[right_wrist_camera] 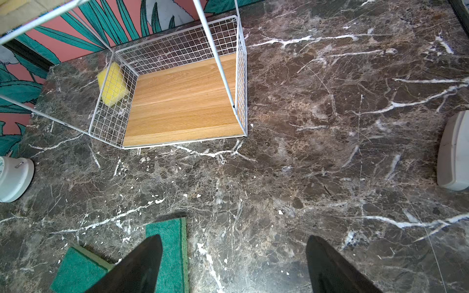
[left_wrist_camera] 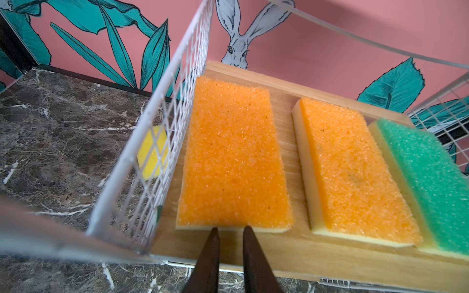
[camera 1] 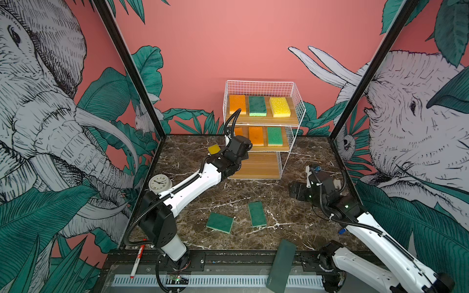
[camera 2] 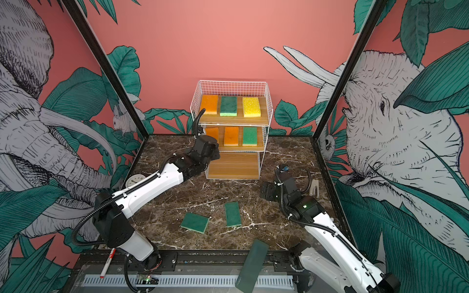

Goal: Arrange cleaning sponges on a shelf
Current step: Move the cleaning sponge to the shelf.

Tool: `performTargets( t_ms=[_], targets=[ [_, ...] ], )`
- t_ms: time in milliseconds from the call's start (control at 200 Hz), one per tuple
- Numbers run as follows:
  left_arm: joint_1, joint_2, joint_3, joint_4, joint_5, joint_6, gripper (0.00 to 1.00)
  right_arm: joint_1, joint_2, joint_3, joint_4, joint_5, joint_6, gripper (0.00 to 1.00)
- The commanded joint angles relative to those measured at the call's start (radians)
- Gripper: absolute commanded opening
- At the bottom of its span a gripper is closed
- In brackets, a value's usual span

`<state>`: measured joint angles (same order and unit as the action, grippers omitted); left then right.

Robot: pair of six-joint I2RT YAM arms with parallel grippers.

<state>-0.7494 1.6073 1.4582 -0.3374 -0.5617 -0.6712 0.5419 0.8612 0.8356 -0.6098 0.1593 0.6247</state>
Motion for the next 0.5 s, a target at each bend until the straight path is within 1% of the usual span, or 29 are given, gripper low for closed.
performTargets(
  t_ms=[0, 495],
  targets=[
    [0.012, -0.004, 0.028, 0.009, -0.044, -0.011, 0.20, -0.004, -0.010, -0.007, 0.014, 0.000, 0.009, 0.91],
    [0.017, 0.014, 0.033, 0.021, -0.061, -0.002, 0.22, -0.005, -0.007, 0.003, 0.008, 0.002, 0.006, 0.91]
  ],
)
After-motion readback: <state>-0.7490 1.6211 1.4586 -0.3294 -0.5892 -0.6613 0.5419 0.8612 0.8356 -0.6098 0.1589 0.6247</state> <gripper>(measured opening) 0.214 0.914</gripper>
